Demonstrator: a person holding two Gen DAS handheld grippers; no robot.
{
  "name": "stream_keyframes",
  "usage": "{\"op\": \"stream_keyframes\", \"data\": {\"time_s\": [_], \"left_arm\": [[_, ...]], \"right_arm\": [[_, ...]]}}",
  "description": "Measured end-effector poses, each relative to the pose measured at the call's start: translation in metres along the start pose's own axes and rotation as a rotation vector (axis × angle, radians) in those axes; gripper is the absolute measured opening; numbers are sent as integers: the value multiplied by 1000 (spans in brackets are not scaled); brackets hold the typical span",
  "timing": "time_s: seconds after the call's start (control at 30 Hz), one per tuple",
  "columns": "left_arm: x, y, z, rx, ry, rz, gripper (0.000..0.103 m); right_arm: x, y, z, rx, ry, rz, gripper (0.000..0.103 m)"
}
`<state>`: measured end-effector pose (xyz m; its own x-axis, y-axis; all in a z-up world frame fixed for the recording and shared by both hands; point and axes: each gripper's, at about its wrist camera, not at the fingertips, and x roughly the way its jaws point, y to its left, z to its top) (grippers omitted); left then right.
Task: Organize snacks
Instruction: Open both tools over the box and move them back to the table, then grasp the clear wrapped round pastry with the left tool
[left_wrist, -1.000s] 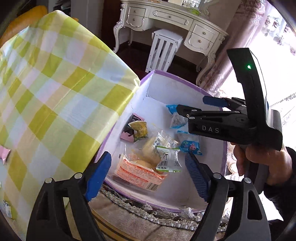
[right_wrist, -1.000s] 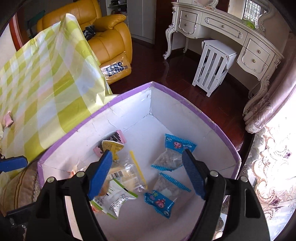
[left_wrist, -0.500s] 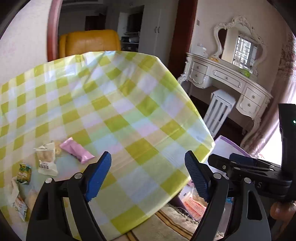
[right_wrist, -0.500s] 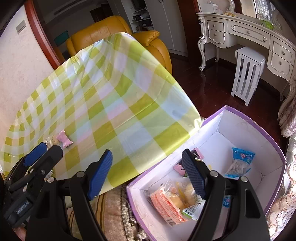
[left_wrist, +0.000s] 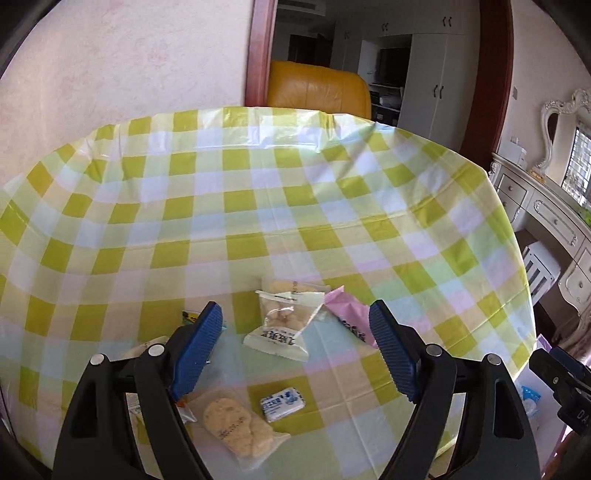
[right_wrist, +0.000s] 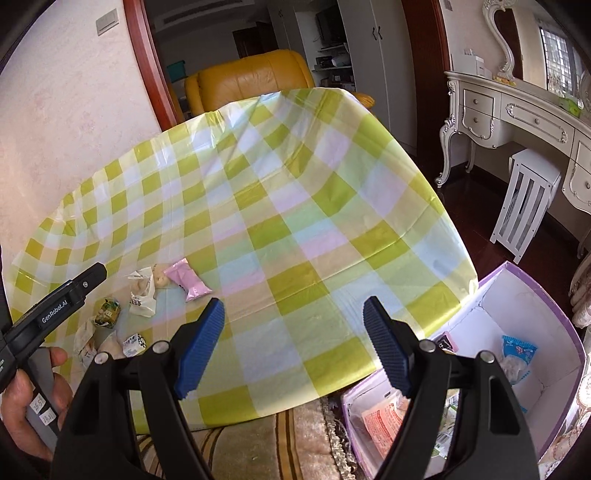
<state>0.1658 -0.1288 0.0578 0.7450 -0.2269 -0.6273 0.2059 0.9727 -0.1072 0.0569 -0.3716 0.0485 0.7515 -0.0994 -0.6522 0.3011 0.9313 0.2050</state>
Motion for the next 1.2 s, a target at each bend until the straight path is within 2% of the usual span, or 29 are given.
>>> {"op": "stream_keyframes", "data": {"time_s": [0.23, 0.4, 0.5, 0.7, 0.83, 1.07, 1.2], "left_arm": [[10, 73, -5, -179, 67, 100, 79], [27, 118, -20, -308, 181, 160, 76], [36, 134, -30, -356, 238, 163, 72], [47, 135, -35, -350, 277, 147, 72], [56, 136, -36, -344, 297, 145, 62], [58, 137, -36, -316, 286, 152, 53], [55, 139, -36, -328, 270, 143, 50]], "right_arm": [[5, 35, -4, -103, -2, 27, 77], [10, 55, -8, -158, 8, 42, 77], [12, 67, -12, -201, 20, 57, 77], [21, 102, -22, -317, 67, 112, 77], [30, 131, -33, -417, 117, 147, 77], [51, 175, -59, -616, 259, 216, 77], [66, 188, -65, -620, 354, 291, 77]]}}
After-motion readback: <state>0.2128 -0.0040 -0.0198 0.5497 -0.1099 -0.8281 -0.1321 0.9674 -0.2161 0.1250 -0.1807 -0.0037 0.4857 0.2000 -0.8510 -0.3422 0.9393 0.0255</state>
